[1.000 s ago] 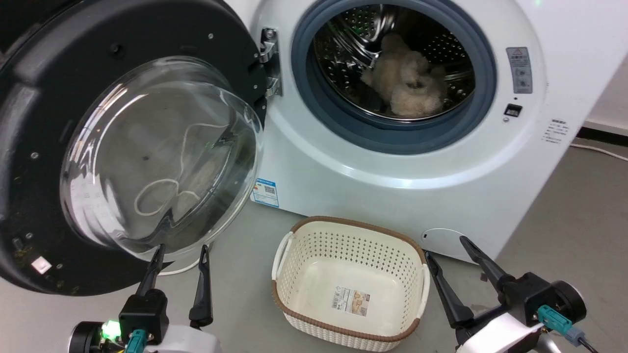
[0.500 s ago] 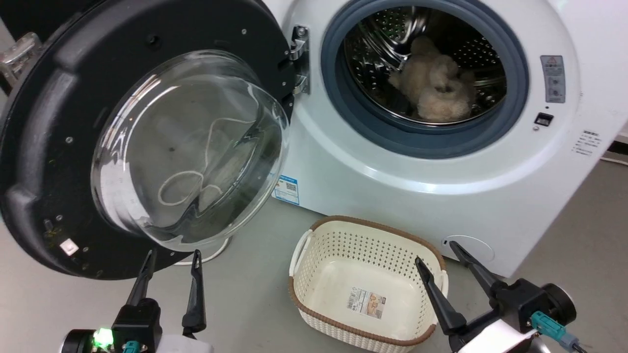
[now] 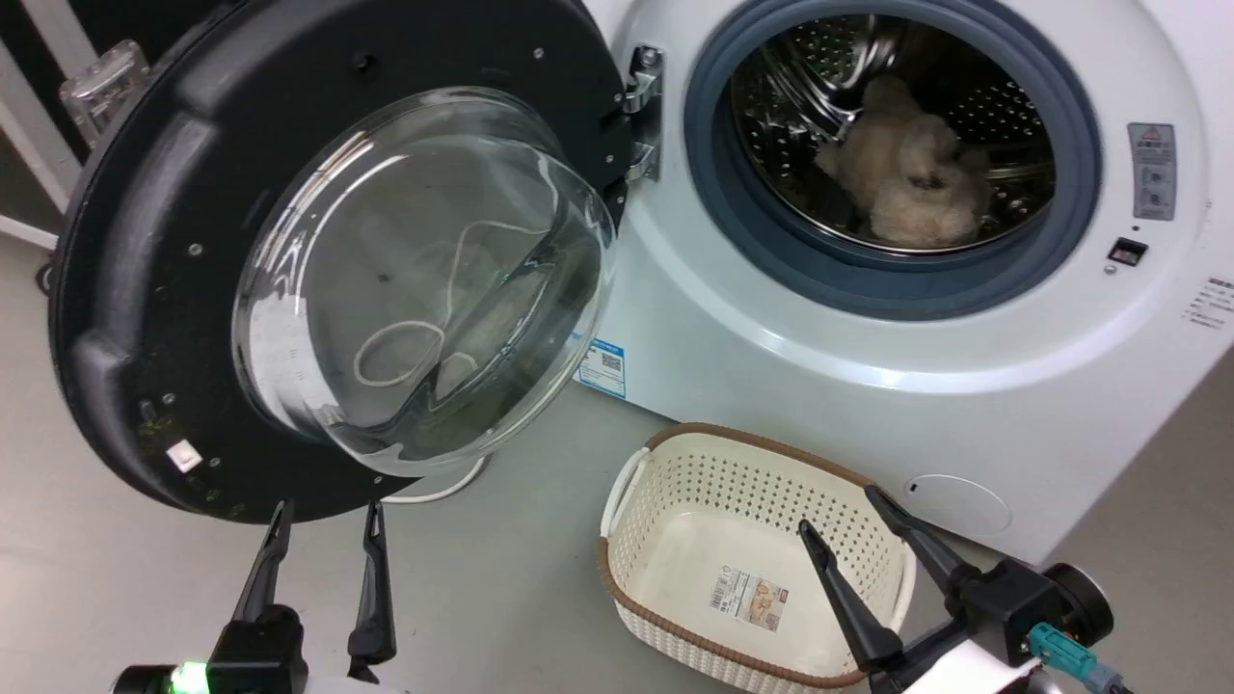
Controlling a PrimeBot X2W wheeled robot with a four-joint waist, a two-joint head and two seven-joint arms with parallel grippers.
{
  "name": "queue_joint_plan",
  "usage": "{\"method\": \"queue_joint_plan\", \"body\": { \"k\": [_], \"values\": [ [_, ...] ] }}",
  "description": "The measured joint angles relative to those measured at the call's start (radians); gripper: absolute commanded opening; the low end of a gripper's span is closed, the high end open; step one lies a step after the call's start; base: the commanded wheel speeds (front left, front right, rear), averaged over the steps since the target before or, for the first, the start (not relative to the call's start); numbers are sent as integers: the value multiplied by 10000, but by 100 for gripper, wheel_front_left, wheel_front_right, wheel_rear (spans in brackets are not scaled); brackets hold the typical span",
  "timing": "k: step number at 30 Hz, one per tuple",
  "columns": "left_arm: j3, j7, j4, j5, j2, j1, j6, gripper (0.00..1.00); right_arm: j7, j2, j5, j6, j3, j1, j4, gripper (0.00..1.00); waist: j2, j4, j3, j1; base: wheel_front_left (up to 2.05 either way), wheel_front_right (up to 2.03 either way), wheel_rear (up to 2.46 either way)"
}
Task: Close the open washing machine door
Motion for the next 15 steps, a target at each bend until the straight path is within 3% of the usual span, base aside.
{"method": "queue_joint_plan", "body": {
  "k": [15],
  "values": [
    [-96, -282, -157, -2, 33, 236, 98, 100, -305, -201, 222, 0, 345, -9, 121, 100, 0, 627, 13, 0, 0, 0, 0]
  ]
}}
